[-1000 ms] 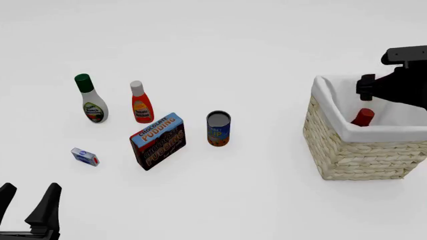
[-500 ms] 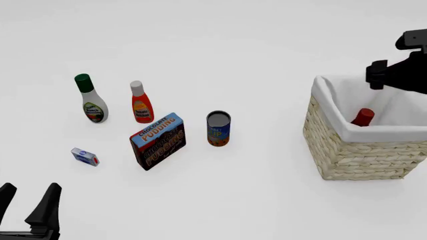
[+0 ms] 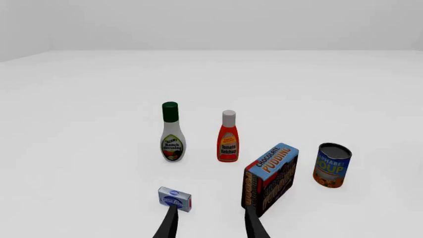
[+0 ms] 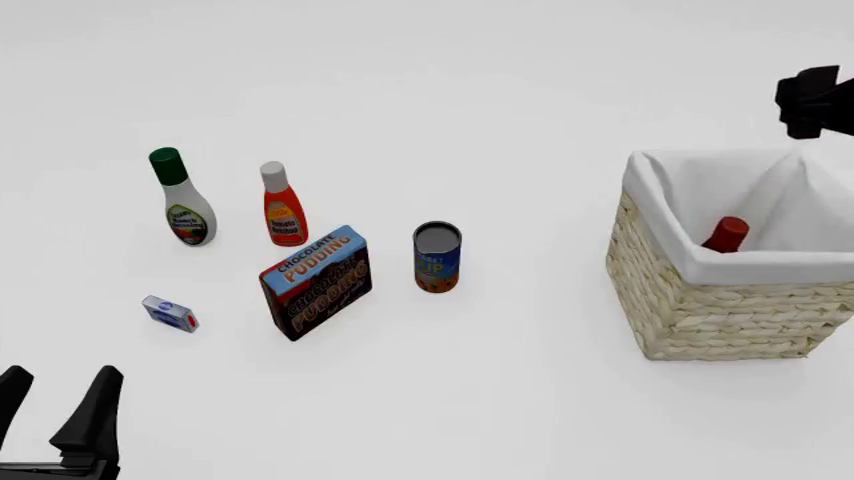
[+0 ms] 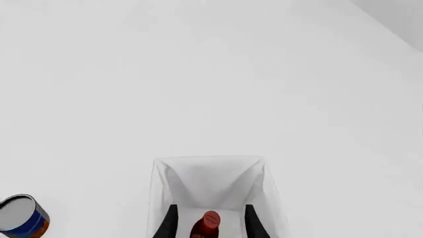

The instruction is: Pick the bbq sauce and place it in the basket.

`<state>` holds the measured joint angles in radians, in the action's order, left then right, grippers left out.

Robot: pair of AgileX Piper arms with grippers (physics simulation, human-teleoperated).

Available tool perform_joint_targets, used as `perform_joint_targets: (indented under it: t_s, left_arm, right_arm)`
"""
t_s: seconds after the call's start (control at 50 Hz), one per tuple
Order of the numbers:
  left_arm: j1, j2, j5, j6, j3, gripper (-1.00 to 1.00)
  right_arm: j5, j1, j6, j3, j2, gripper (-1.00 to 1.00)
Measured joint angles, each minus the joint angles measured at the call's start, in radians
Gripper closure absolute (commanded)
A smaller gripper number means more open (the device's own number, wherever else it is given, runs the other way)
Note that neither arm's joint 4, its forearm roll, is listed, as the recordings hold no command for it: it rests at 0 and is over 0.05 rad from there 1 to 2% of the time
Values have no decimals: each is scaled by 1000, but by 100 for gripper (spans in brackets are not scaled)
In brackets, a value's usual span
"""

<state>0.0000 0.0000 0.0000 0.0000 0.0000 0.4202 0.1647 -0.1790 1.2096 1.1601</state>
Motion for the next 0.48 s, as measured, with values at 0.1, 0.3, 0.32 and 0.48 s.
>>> perform_joint_targets:
  t_s: [0.1, 0.3, 0.32, 0.48]
  left_arm:
    - [0, 0, 0, 0, 0, -100]
    - [0, 0, 0, 0, 0, -100]
    - [0, 0, 0, 0, 0, -100]
    - [0, 0, 0, 0, 0, -100]
  right_arm:
    - [7, -11, 0, 2, -29, -100]
    - [18, -30, 1, 2, -83, -100]
    - [19, -32, 2, 2, -89, -100]
    - [26, -42, 8, 0, -131, -100]
